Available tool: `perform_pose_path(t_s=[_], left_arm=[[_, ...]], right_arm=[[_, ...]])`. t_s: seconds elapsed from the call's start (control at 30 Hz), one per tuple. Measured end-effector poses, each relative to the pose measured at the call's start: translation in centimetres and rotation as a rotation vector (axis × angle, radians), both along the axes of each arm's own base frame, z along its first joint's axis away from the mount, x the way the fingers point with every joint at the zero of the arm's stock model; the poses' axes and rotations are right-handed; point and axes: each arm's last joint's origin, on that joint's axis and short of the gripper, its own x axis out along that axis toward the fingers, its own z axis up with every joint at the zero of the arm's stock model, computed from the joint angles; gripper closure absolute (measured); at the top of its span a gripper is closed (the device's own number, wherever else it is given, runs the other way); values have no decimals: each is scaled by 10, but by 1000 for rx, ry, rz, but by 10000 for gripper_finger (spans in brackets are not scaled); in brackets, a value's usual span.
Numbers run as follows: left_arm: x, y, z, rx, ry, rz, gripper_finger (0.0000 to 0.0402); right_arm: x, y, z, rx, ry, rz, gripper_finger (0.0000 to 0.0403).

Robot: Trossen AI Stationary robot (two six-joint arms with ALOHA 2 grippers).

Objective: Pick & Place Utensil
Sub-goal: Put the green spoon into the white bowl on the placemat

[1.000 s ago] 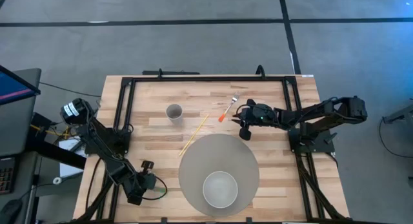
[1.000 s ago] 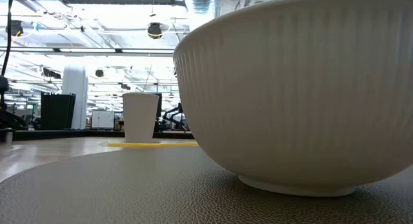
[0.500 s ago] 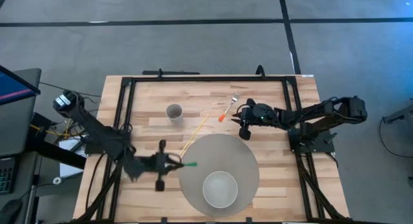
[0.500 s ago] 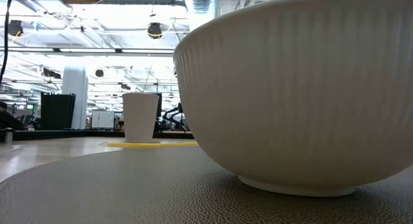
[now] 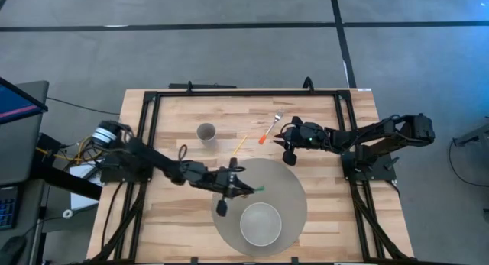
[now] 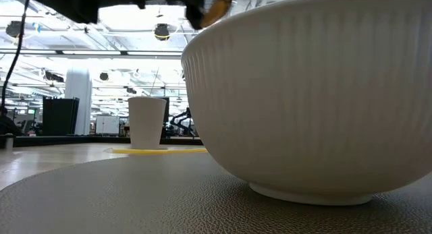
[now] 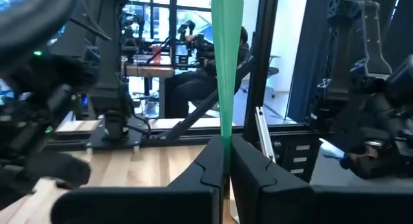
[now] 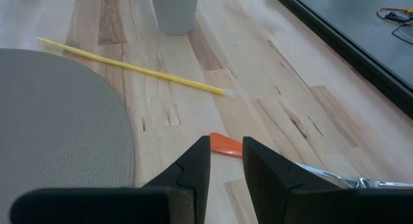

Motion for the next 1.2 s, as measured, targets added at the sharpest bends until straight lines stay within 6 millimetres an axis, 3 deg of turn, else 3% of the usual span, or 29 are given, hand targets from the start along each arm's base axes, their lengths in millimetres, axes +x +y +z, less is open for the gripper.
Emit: perform_pose_path(t_s=[0.27,0.37,0.63,0.83,1.2], left_arm=[[41,-22,-15,46,-9,-201,391],[49,-25,-32,56,32,-243,386],[60,-10,-75,-31,188,-200,387],[62,-6,-77,-51,194,-189,382],[58,-16,-75,-43,189,-216,377]], right_arm=[[0,0,0,0,-1,0,319],[0,0,0,0,0,0,319],[0,0,0,-20,6,11,319],[0,0,0,-20,7,12,319],[0,0,-1,-19,13,12,319]])
